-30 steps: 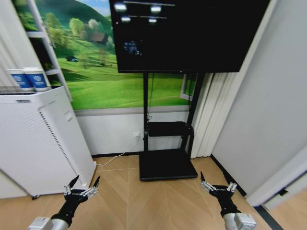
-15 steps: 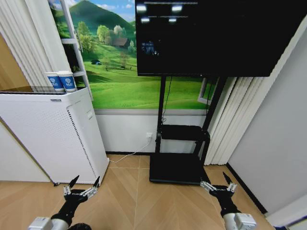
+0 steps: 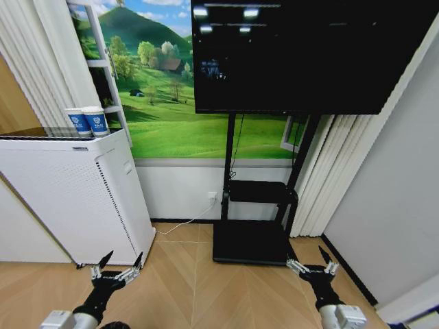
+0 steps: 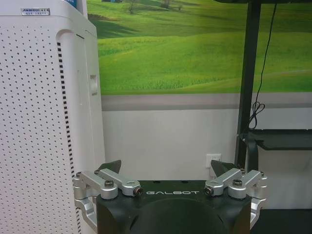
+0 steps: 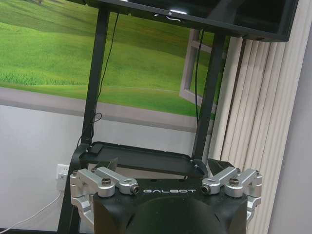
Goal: Pick up the trash bin and place the garbage on the floor into it.
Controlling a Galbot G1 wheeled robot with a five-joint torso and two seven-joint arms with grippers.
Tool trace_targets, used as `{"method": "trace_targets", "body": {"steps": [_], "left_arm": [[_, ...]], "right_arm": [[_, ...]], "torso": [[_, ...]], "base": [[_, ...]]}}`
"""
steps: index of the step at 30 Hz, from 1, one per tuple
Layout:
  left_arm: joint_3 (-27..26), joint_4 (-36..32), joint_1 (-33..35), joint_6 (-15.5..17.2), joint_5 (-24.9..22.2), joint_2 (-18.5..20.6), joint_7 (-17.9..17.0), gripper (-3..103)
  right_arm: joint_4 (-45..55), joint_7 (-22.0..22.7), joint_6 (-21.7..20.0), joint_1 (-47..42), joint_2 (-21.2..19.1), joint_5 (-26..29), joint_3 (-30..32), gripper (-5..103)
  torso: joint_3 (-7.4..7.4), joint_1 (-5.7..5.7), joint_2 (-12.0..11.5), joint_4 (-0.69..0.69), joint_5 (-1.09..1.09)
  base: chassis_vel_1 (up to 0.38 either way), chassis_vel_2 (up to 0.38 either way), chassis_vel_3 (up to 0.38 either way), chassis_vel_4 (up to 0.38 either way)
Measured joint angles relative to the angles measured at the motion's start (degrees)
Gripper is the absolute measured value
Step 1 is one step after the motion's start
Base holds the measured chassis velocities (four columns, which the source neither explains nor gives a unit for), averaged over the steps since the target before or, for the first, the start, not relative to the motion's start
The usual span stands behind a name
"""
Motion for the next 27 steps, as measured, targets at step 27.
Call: {"method": "trace_targets", "body": {"steps": [27], "left_arm": [[0.0, 0.0, 0.0, 0.0, 0.0, 0.0, 0.0, 100]], "right_arm": [[0.0, 0.0, 0.0, 0.0, 0.0, 0.0, 0.0, 100]], "torso": [[-0.28, -0.2, -0.5, 0.0, 0.0]], "base": [[0.111, -0.114, -0.11, 0.113]]}}
